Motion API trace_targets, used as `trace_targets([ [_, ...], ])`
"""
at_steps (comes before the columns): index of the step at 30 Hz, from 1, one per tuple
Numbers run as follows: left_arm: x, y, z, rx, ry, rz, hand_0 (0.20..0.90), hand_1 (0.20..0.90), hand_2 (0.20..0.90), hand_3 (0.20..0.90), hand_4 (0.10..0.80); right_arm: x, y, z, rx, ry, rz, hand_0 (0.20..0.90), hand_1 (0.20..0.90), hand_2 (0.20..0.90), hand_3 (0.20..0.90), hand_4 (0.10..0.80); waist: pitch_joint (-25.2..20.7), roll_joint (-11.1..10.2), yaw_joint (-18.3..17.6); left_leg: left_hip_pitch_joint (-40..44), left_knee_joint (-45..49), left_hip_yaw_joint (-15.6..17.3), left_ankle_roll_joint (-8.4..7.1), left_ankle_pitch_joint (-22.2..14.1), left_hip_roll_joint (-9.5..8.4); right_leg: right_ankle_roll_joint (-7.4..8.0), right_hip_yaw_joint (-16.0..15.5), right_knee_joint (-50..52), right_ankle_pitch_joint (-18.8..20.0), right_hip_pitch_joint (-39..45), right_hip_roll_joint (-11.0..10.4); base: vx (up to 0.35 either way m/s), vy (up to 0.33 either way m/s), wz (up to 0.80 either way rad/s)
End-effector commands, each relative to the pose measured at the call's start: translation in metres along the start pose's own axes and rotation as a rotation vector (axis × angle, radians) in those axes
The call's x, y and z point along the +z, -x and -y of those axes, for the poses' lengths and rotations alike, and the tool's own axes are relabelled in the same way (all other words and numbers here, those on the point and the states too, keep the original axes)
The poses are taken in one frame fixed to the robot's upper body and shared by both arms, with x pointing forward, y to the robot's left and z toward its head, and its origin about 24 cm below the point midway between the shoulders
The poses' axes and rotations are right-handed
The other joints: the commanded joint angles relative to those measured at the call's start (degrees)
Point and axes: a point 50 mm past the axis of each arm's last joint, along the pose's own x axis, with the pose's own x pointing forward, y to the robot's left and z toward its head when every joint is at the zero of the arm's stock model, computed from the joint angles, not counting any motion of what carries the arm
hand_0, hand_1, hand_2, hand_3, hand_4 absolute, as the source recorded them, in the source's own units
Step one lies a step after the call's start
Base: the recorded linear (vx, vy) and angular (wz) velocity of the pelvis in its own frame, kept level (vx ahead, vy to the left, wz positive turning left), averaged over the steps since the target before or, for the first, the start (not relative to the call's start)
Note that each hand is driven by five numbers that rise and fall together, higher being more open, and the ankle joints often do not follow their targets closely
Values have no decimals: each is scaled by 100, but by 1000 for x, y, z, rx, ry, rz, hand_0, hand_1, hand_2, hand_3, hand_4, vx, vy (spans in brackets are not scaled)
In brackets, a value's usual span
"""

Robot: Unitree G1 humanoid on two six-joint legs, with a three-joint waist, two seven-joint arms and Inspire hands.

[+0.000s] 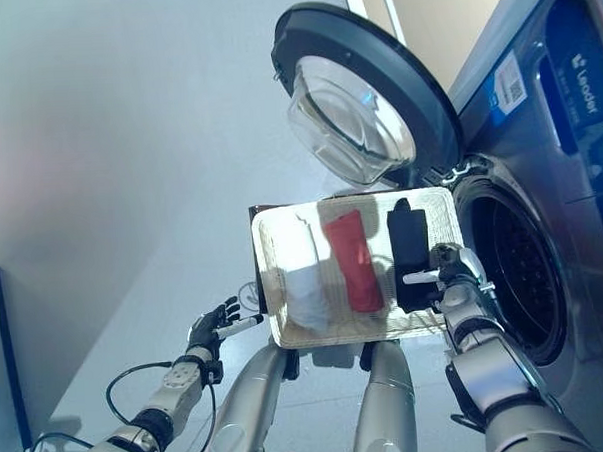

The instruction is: Pick up the clothes and place them into the washing machine

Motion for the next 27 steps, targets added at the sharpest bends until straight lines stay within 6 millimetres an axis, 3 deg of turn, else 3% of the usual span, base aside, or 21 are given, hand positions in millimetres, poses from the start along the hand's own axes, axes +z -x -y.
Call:
trace_targets([
  [1, -2, 4, -12, 45, 18, 31, 900, 900, 900, 900, 800, 5, -5, 33, -122, 54, 29, 900, 900, 900, 900, 800, -31, 74, 47, -230, 816, -69, -310, -727, -121, 276, 15, -1234, 824, 587, -85, 0, 0, 0],
  [9, 3, 1, -11, 62, 33, 43, 900, 900, 900, 900, 800, 9, -3, 18, -95, 67, 59, 900, 900, 900, 900, 800, 105, 39, 101, -496, 745, -184, -325, -628, -163, 291, -96, -1289, 881, 419, -113, 10, -5, 5],
  [10, 3, 1, -11, 65, 34, 41, 900, 900, 900, 900, 800, 9, -3, 19, -97, 70, 57, 900, 900, 900, 900, 800, 99, 21, 110, -486, 780, -222, -357, -810, -181, 339, -70, -1220, 708, 436, -133, 82, -13, 10],
  [12, 4, 1, -12, 72, 37, 43, 900, 900, 900, 900, 800, 11, -4, 22, -107, 64, 61, 900, 900, 900, 900, 800, 128, 13, 135, -600, 795, -247, -365, -792, -198, 343, -89, -1193, 713, 345, -160, 36, -8, 14],
  [14, 6, 0, -11, 70, 39, 53, 900, 900, 900, 900, 800, 13, -4, 26, -119, 68, 62, 900, 900, 900, 900, 800, 168, 20, 152, -737, 815, -274, -363, -770, -235, 337, -93, -1136, 711, 217, -177, -16, 25, 16],
  [20, 15, 3, -6, 39, 47, 114, 900, 900, 900, 900, 800, 29, -9, 67, -232, 115, 59, 900, 900, 900, 900, 800, 304, 211, 342, -1251, 1062, -272, -295, -791, -341, 333, -20, -734, 630, -307, -325, -31, 67, 9],
  [21, 15, 3, -5, 35, 42, 116, 900, 900, 900, 900, 800, 30, -9, 71, -244, 123, 55, 804, 804, 804, 804, 731, 312, 245, 370, -1317, 1125, -262, -280, -807, -359, 327, -3, -617, 594, -393, -358, -20, 76, 11],
  [23, 15, 3, -2, 25, 29, 111, 900, 900, 900, 900, 800, 28, -9, 77, -258, 152, 32, 483, 483, 483, 483, 502, 327, 312, 402, -1450, 1296, -239, -243, -859, -427, 316, 68, -356, 521, -573, -422, -11, 89, 10],
  [24, 16, 2, 0, 20, 25, 114, 900, 900, 900, 900, 800, 28, -9, 78, -263, 164, 22, 453, 453, 453, 453, 480, 329, 343, 416, -1526, 1411, -237, -227, -892, -465, 295, 99, -198, 466, -658, -450, -13, 80, 4],
  [26, 22, 1, 7, -2, 22, 137, 900, 900, 900, 900, 800, 26, -9, 81, -274, 181, 12, 200, 200, 200, 200, 300, 336, 416, 440, -1637, 1608, -243, -186, -959, -534, 266, 158, 85, 373, -799, -515, -1, 76, 6],
  [27, 22, 1, 9, -11, 20, 139, 900, 900, 900, 900, 800, 23, -9, 79, -271, 188, 5, 200, 200, 200, 200, 300, 327, 446, 458, -1653, 1649, -230, -175, -977, -546, 260, 166, 143, 358, -822, -546, 11, 67, 8],
])
